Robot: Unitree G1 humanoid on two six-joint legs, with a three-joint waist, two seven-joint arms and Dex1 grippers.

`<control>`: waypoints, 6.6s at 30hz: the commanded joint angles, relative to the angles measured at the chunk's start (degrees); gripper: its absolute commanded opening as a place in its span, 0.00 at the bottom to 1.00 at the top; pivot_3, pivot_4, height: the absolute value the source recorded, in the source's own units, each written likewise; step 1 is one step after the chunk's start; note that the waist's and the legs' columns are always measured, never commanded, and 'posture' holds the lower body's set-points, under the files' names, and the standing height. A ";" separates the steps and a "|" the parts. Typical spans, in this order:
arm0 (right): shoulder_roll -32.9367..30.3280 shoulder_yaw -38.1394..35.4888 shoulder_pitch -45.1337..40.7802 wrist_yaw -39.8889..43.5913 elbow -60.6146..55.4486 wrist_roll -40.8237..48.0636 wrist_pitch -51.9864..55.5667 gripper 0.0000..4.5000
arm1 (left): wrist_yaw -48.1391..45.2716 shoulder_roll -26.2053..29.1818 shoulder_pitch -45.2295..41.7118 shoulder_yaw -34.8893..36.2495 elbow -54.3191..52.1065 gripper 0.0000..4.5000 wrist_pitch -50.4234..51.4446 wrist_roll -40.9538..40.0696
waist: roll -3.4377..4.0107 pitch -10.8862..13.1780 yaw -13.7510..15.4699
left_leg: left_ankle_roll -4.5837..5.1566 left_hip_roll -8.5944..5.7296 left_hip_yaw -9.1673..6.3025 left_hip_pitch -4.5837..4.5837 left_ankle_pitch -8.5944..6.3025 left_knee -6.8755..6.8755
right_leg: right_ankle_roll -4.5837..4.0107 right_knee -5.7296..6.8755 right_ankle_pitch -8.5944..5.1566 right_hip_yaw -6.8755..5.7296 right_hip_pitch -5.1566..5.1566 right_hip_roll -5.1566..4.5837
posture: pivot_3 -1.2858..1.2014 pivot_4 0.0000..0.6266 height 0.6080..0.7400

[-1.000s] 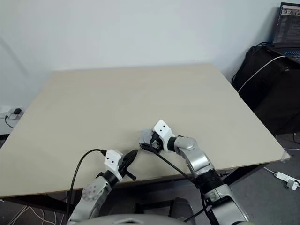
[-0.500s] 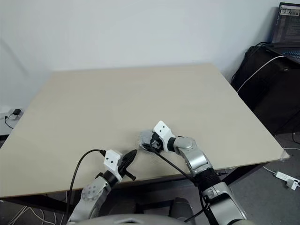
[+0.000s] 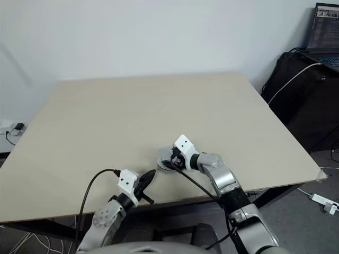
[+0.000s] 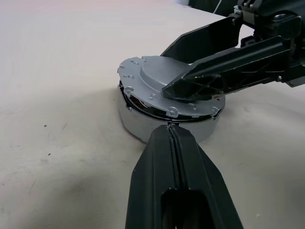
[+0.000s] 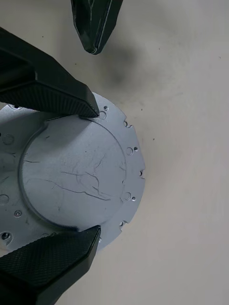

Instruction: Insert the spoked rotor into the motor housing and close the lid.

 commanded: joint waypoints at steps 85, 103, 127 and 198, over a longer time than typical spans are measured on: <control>-2.60 7.49 -1.41 -1.25 -0.68 -6.98 12.45 0.73 | 2.23 0.08 -29.06 15.04 1.06 0.00 59.80 -24.73 | -0.02 -0.94 0.44 | -0.40 0.03 -0.12 0.83 -0.22 0.00 | 0.10 -0.13 -0.16 -0.09 0.85 0.06 | 0.52 0.00 1.00; -2.90 7.26 -0.42 -1.98 -2.30 -6.71 13.56 0.73 | 6.89 -4.35 -30.06 11.72 1.95 0.00 60.04 -21.56 | -0.10 -0.88 0.62 | -0.46 0.02 -0.17 0.83 -0.26 -0.07 | 0.07 -0.18 -0.20 -0.08 0.83 0.02 | 0.52 0.00 1.00; -4.95 5.74 1.60 -1.67 -6.56 -5.98 15.76 1.00 | 8.34 -4.70 -30.55 11.86 3.17 0.00 62.33 -21.07 | -0.15 -0.85 0.67 | -0.48 0.03 -0.23 0.88 -0.28 -0.23 | 0.03 -0.21 -0.27 -0.14 0.82 0.01 | 0.52 0.00 1.00; 23.20 -37.34 6.67 -29.49 -7.57 45.01 45.97 1.00 | 6.18 -4.16 -28.05 11.35 1.39 0.00 62.27 -21.44 | -0.29 -0.09 -0.38 | -0.34 0.08 -0.30 0.06 -0.04 -0.49 | -0.06 -0.10 -0.33 0.03 0.06 0.30 | 0.52 0.00 1.00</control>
